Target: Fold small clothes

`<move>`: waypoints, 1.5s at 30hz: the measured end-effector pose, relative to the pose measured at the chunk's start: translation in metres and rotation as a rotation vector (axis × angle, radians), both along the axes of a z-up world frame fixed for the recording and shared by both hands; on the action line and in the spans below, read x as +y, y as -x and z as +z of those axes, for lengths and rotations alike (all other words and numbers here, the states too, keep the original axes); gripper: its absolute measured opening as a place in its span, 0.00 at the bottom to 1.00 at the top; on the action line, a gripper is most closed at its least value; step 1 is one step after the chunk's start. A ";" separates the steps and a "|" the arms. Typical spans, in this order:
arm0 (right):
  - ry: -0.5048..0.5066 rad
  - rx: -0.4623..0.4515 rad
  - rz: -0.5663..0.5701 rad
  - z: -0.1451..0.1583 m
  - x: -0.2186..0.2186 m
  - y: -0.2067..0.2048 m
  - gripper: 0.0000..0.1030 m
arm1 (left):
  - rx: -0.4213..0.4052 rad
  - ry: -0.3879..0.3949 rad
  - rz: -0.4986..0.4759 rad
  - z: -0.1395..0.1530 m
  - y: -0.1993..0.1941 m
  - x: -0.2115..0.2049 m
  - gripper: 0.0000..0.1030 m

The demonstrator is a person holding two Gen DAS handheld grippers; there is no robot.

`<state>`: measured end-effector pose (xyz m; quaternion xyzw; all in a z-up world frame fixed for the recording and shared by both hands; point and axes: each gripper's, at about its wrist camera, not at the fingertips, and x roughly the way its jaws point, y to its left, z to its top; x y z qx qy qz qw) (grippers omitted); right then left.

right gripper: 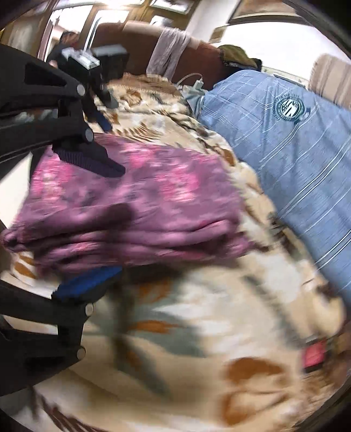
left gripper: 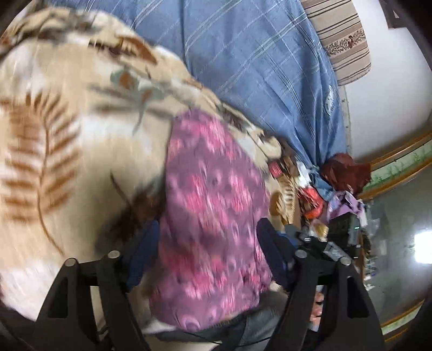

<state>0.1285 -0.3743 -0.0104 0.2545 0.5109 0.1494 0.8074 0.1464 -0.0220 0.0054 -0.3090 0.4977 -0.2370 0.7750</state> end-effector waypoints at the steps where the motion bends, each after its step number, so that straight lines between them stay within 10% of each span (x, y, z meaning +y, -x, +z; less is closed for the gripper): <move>1: 0.006 -0.016 0.008 0.008 0.004 -0.010 0.71 | -0.005 -0.008 0.002 0.002 -0.008 -0.004 0.75; 15: -0.020 -0.003 0.023 -0.038 -0.007 -0.064 0.67 | 0.120 0.013 -0.045 -0.065 -0.082 -0.033 0.73; 17: -0.007 0.006 0.003 -0.043 -0.005 -0.076 0.60 | 0.131 0.036 -0.049 -0.067 -0.087 -0.033 0.31; 20: 0.048 0.004 -0.002 -0.042 -0.005 -0.073 0.33 | 0.076 0.097 -0.081 -0.049 -0.082 -0.030 0.15; 23: 0.032 -0.070 0.009 -0.023 -0.009 -0.062 0.19 | -0.005 0.093 -0.087 -0.035 -0.074 -0.032 0.16; 27: 0.010 -0.028 0.009 -0.036 -0.009 -0.072 0.29 | 0.065 -0.079 -0.028 -0.061 -0.077 -0.030 0.34; 33: -0.074 0.005 -0.044 -0.030 -0.023 -0.037 0.80 | 0.055 0.024 0.000 -0.050 -0.016 0.002 0.66; 41: -0.136 0.102 -0.037 -0.064 -0.009 0.007 0.74 | 0.225 0.151 -0.059 -0.090 0.026 -0.009 0.73; 45: -0.116 0.106 -0.014 -0.071 -0.001 0.001 0.46 | 0.257 0.225 -0.025 -0.095 0.023 -0.015 0.55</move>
